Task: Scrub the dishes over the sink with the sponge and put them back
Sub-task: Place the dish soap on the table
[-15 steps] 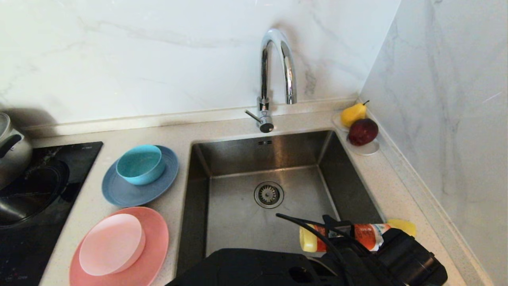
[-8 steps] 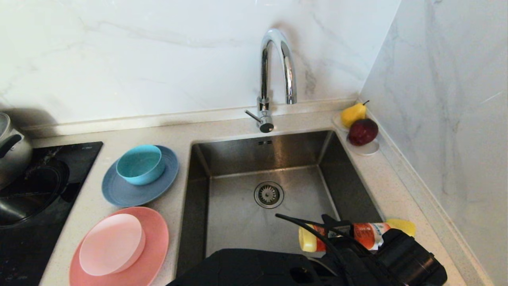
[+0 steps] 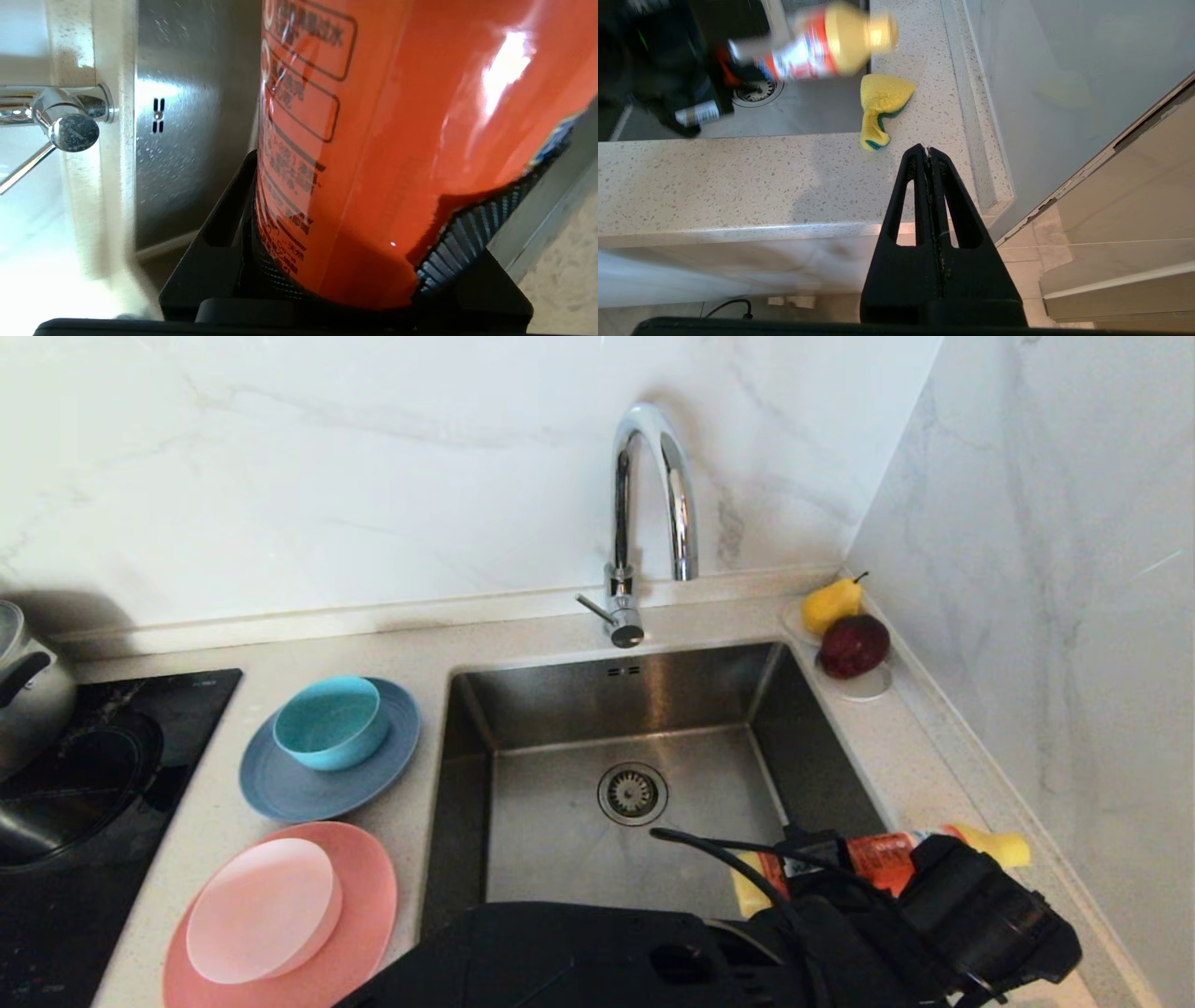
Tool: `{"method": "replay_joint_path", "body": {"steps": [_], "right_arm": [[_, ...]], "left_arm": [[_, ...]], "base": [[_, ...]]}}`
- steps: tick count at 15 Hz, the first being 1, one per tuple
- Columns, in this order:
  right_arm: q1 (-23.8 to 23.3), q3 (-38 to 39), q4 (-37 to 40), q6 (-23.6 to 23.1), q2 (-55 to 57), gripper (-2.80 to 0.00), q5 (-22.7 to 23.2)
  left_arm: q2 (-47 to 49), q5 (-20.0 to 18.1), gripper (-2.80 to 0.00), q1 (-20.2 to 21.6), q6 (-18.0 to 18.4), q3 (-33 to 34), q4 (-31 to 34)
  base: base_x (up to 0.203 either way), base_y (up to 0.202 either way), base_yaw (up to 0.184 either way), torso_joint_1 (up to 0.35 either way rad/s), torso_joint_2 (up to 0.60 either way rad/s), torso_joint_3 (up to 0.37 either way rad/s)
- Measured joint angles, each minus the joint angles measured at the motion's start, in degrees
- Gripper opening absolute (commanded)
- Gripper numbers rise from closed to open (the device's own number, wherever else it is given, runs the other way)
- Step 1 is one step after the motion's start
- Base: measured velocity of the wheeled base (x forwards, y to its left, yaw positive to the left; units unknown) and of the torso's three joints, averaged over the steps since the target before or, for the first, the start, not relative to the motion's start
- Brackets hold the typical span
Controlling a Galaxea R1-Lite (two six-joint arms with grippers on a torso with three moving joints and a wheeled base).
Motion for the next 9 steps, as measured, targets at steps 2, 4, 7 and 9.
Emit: {"method": "replay_joint_path", "body": {"steps": [2, 4, 7, 9], "right_arm": [[-0.02, 0.0, -0.02, -0.02, 0.0, -2.8, -0.02], [-0.02, 0.0, -0.02, -0.01, 0.0, -2.8, 0.0], [0.0, 0.0, -0.01, -0.01, 0.0, -2.8, 0.02], [0.0, 0.0, -0.02, 0.0, 0.0, -2.8, -0.02]], "left_arm": [[-1.93, -2.69, -2.8, 0.1, -1.97, 0.0, -1.76], [-4.5, -6.35, -2.8, 0.6, -2.6, 0.0, -5.28], [-8.94, -12.94, -2.8, 1.91, -2.84, -0.06, -13.93], [-12.21, -16.68, -2.8, 2.26, -2.68, -0.17, -18.85]], "base": [[0.0, 0.0, 0.0, 0.0, 0.0, 0.0], [0.0, 0.0, 0.0, 0.0, 0.0, 0.0], [0.0, 0.0, 0.0, 0.0, 0.0, 0.0], [0.0, 0.0, 0.0, 0.0, 0.0, 0.0]]}}
